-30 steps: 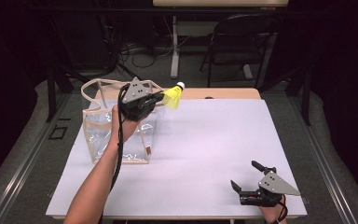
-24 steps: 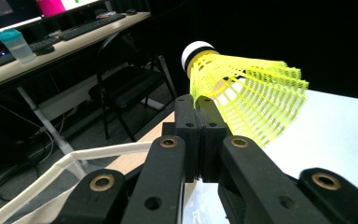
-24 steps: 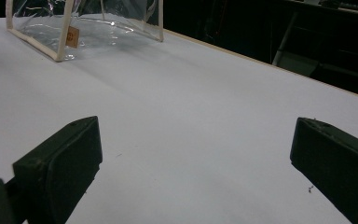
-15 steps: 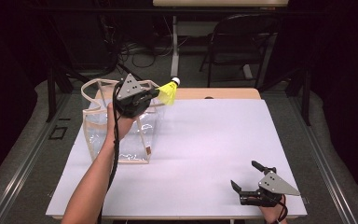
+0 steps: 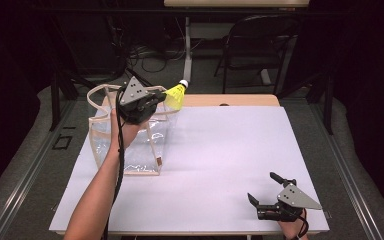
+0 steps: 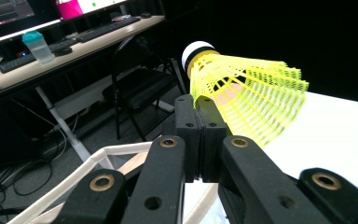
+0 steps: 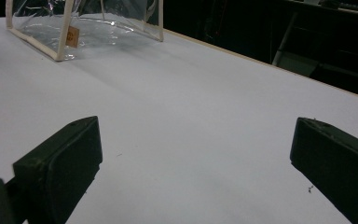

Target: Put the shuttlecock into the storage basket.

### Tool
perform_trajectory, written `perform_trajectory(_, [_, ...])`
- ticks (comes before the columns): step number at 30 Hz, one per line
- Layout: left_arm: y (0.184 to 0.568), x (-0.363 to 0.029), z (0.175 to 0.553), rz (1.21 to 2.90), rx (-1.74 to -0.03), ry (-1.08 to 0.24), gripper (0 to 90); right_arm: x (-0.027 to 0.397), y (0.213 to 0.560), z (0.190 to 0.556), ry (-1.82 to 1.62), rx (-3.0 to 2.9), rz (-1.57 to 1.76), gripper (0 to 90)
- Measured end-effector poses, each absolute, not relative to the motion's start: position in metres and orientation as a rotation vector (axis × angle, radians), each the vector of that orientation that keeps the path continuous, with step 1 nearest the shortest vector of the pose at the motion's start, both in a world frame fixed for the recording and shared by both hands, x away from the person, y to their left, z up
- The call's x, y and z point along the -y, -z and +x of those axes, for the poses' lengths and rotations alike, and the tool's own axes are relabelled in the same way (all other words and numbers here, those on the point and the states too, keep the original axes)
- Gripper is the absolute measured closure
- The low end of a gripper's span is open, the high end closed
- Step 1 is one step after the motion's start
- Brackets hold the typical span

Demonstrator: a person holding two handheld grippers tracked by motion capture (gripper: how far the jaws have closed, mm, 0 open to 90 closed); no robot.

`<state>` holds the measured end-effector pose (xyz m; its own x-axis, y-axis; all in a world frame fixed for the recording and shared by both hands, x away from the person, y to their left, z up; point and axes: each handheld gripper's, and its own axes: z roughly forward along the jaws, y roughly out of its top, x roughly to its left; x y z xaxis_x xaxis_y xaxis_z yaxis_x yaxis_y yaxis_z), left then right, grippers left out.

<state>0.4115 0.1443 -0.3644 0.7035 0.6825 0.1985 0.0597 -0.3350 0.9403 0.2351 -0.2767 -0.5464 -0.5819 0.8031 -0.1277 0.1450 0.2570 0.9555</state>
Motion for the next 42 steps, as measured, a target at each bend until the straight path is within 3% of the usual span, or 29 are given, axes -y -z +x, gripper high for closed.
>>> perform_trajectory(42, [0.358,-0.183,0.415,1.749,-0.684,-0.77,89.7,0.277,0.546,0.235,-1.353,-1.908,0.863,1.8])
